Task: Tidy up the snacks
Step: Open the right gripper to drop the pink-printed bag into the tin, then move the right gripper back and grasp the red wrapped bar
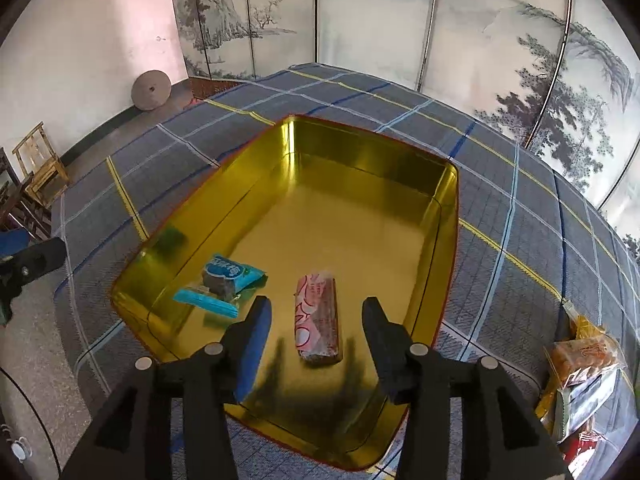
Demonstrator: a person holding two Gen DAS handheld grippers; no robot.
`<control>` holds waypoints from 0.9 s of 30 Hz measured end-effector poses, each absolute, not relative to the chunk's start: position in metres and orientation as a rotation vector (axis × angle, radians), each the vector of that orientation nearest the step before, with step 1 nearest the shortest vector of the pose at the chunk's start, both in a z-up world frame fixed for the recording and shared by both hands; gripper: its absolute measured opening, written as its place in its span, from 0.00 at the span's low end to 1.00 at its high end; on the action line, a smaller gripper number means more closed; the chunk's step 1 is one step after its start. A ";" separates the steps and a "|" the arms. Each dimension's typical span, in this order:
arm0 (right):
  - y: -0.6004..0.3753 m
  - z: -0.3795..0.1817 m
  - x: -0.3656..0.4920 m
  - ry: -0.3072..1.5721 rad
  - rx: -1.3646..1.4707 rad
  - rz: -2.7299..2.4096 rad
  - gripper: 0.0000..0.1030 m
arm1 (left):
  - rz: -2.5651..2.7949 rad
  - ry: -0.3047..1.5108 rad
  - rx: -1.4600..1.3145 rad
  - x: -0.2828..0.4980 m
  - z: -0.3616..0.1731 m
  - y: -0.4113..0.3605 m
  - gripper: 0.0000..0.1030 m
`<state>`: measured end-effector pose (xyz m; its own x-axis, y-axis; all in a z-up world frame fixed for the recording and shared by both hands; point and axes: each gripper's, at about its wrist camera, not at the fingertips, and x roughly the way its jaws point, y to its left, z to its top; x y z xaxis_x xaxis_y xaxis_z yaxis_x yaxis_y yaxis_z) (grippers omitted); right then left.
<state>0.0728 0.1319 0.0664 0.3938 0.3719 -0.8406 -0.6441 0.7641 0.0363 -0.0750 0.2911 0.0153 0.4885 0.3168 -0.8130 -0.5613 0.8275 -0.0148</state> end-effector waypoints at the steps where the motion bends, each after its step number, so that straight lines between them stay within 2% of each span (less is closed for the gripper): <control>1: 0.130 0.069 0.072 0.965 -0.314 0.657 0.47 | 0.540 0.915 -0.293 -0.074 0.016 0.289 0.84; 27: -0.004 0.107 0.074 0.924 -0.155 0.473 0.47 | 0.369 0.892 -0.179 -0.050 0.035 0.203 0.85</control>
